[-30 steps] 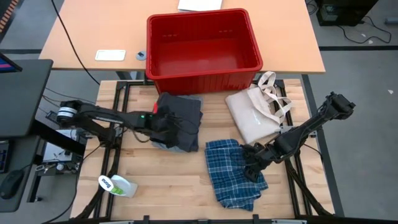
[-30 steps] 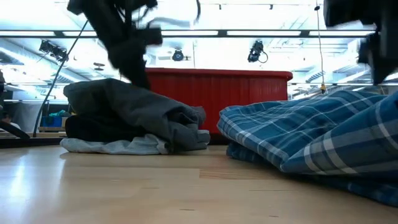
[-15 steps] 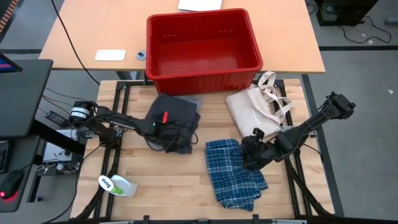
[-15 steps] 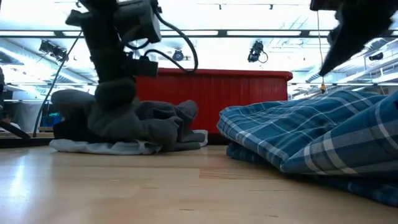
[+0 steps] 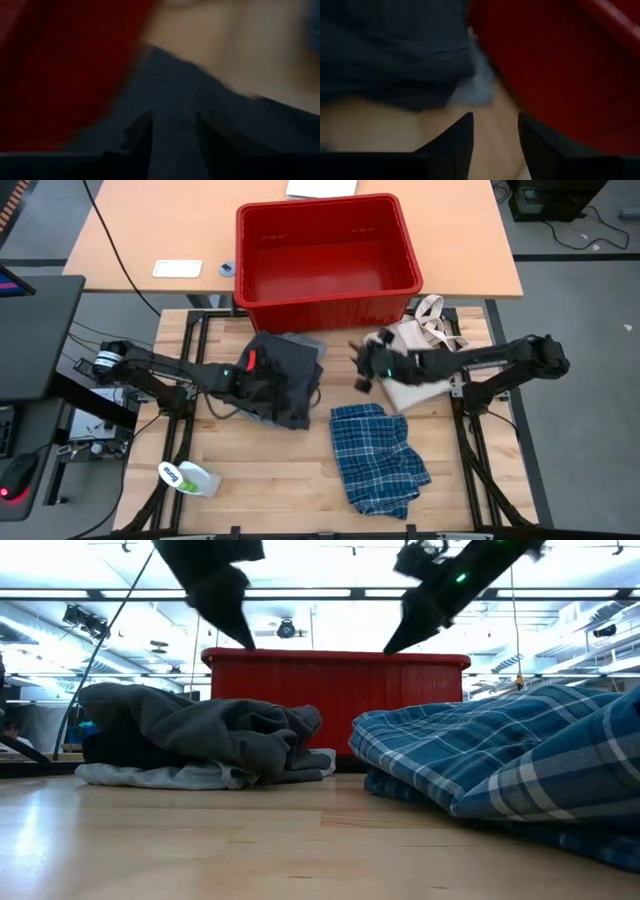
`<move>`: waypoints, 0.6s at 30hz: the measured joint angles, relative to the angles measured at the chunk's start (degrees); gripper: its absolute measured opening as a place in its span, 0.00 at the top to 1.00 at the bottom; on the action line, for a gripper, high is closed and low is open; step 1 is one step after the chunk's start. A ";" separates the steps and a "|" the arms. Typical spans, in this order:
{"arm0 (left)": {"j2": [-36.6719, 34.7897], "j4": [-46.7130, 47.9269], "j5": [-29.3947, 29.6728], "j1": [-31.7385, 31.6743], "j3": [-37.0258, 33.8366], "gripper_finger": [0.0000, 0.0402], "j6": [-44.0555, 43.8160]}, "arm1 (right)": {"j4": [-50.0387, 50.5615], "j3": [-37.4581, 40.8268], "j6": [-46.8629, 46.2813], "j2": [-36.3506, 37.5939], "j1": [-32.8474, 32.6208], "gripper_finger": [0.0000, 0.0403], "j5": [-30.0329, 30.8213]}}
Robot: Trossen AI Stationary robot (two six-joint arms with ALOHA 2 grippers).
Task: Fold Laundry from Bin
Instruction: Remove the blue short from the laundry organizer
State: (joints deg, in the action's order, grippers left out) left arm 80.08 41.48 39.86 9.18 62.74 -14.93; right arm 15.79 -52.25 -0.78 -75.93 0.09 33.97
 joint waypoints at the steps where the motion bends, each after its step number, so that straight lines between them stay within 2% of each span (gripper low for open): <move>1: -0.03 0.11 3.89 -1.17 0.58 0.62 1.11 | -2.64 0.00 3.13 -0.76 2.55 0.61 -1.66; 3: -0.03 -0.09 5.34 -5.15 1.07 0.62 3.48 | -8.67 0.00 7.39 -2.11 7.36 0.61 -6.51; 6: 0.16 -0.72 0.99 -12.63 0.63 0.62 6.73 | -14.15 0.00 9.85 -4.60 12.95 0.61 -12.63; 9: 0.90 -3.28 0.39 -20.10 0.05 0.62 11.76 | -18.24 0.00 12.34 -8.03 17.33 0.61 -16.49; 13: 1.20 -8.64 -1.22 -30.12 -0.05 0.62 18.64 | -25.22 0.00 17.69 -13.61 22.63 0.61 -17.40; 18: 1.65 -16.04 -8.76 -41.10 -0.06 0.62 25.26 | -35.11 -0.17 22.32 -20.22 28.85 0.61 -17.43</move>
State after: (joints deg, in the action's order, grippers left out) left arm 81.73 25.45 31.10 -31.92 62.67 10.33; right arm -19.32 -52.42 21.54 -96.15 28.94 16.53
